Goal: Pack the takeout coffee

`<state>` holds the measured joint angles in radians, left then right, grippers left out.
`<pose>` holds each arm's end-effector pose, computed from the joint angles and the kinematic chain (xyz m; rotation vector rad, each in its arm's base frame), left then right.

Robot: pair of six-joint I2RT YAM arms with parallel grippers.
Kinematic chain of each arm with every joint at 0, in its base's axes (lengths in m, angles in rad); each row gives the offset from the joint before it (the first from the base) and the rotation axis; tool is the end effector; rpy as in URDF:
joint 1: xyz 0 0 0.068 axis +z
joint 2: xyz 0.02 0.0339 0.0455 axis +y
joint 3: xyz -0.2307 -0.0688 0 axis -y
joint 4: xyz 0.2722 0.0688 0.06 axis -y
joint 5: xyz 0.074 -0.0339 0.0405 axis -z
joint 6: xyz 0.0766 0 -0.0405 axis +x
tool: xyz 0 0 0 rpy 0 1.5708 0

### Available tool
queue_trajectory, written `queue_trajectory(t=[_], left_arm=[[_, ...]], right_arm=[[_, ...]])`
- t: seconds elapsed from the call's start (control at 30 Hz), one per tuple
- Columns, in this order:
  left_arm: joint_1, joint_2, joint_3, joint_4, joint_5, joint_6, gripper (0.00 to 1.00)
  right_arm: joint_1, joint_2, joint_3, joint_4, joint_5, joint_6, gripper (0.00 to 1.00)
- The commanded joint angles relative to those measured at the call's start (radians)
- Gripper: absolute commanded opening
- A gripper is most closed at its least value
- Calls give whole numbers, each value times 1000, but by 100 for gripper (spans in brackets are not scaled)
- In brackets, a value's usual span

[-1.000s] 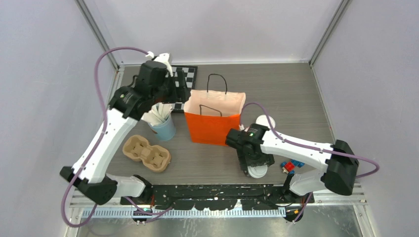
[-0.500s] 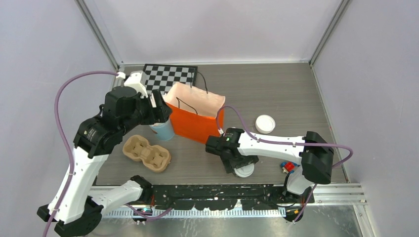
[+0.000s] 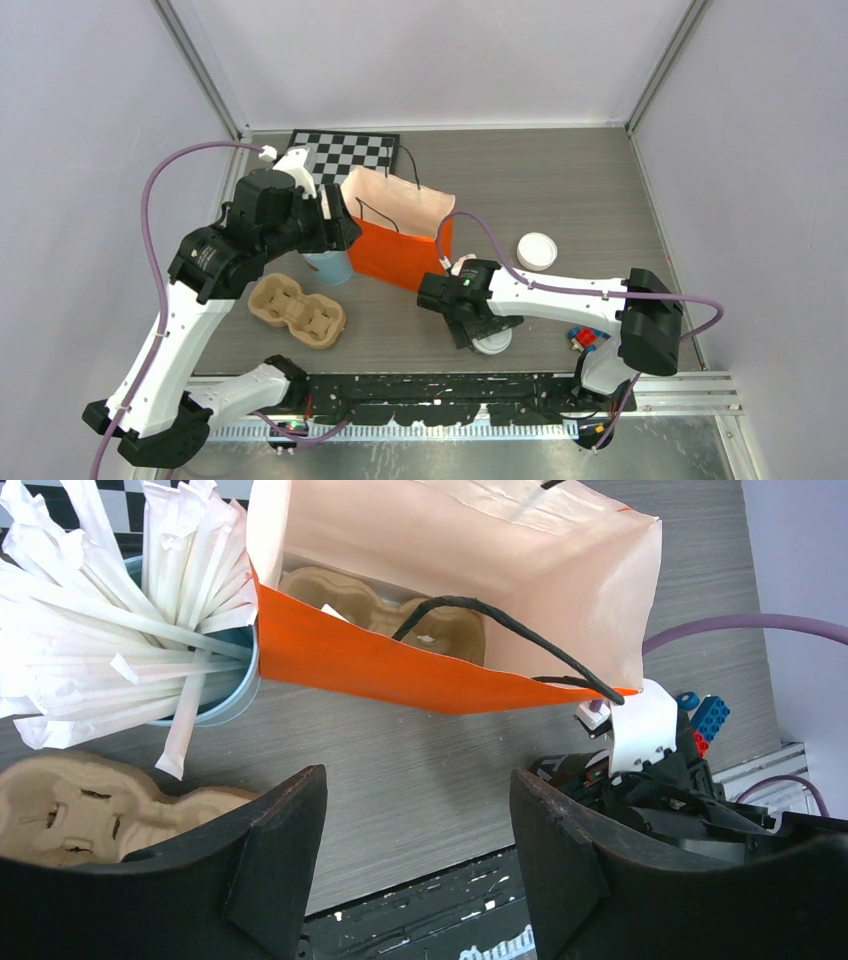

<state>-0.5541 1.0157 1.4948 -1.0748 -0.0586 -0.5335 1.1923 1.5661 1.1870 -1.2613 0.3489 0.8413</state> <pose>0.2038 -0.1208 0.4039 -0.0116 2.2197 -0.5532 0.1292 0.2541 0.1536 -0.5167 2.8135 -0.3499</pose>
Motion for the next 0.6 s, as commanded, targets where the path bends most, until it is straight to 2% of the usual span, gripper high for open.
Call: queue_trajectory(t=[0.0, 0.23, 0.37, 0.57], left_arm=[[5, -14, 17, 29, 9, 17, 68], [5, -26, 7, 30, 1, 16, 68], [5, -36, -7, 0, 50, 5, 67], [5, -73, -100, -9, 338, -140, 63]], right_arm=[[6, -47, 37, 19, 20, -14, 94], [7, -52, 23, 6, -10, -34, 93], [29, -92, 18, 18, -11, -68, 92], [70, -158, -44, 71, 20, -132, 92]])
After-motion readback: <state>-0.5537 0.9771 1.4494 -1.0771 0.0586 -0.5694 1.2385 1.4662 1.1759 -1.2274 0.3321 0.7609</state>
